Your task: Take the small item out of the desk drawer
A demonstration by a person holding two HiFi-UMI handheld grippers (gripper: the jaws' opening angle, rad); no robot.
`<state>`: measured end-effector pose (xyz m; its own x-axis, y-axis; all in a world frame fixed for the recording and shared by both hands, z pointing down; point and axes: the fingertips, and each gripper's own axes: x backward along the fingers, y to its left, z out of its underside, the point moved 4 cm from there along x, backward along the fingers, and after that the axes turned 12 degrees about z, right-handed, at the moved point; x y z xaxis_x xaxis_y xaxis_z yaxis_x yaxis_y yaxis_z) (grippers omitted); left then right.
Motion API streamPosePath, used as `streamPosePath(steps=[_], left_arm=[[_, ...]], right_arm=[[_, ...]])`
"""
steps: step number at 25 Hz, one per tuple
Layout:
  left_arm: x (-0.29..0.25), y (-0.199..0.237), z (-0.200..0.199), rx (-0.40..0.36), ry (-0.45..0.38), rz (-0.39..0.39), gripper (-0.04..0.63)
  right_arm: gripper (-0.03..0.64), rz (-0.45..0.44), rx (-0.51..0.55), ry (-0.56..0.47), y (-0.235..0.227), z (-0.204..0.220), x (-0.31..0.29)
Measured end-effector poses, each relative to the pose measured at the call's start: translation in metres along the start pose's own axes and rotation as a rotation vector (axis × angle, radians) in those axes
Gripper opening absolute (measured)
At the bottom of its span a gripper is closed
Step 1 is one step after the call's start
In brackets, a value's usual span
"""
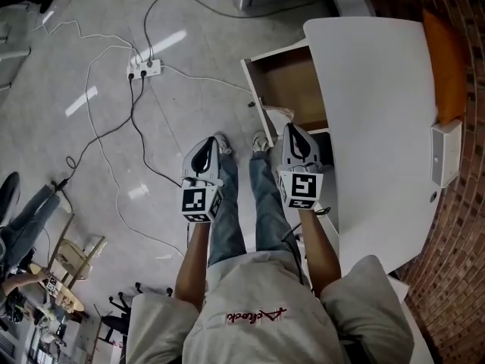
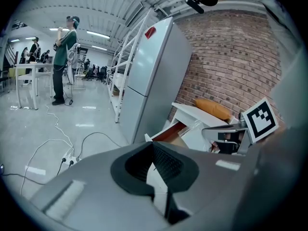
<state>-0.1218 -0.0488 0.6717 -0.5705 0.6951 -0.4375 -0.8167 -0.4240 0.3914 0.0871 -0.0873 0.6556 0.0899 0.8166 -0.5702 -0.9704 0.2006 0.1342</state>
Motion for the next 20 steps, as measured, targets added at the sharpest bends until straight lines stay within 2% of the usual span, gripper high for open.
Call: streamPosePath(steps=[6, 20], left_arm=[[0.012, -0.010, -0.023, -0.015, -0.036, -0.002, 0.009], [0.045, -0.025, -0.115, -0.082, -0.155, -0.042, 0.009]], right_arm=[[0.012, -0.001, -0.012, -0.058, -0.001, -0.033, 0.015], [0.012, -0.010, -0.003, -0.206, -0.011, -0.130, 0.053]])
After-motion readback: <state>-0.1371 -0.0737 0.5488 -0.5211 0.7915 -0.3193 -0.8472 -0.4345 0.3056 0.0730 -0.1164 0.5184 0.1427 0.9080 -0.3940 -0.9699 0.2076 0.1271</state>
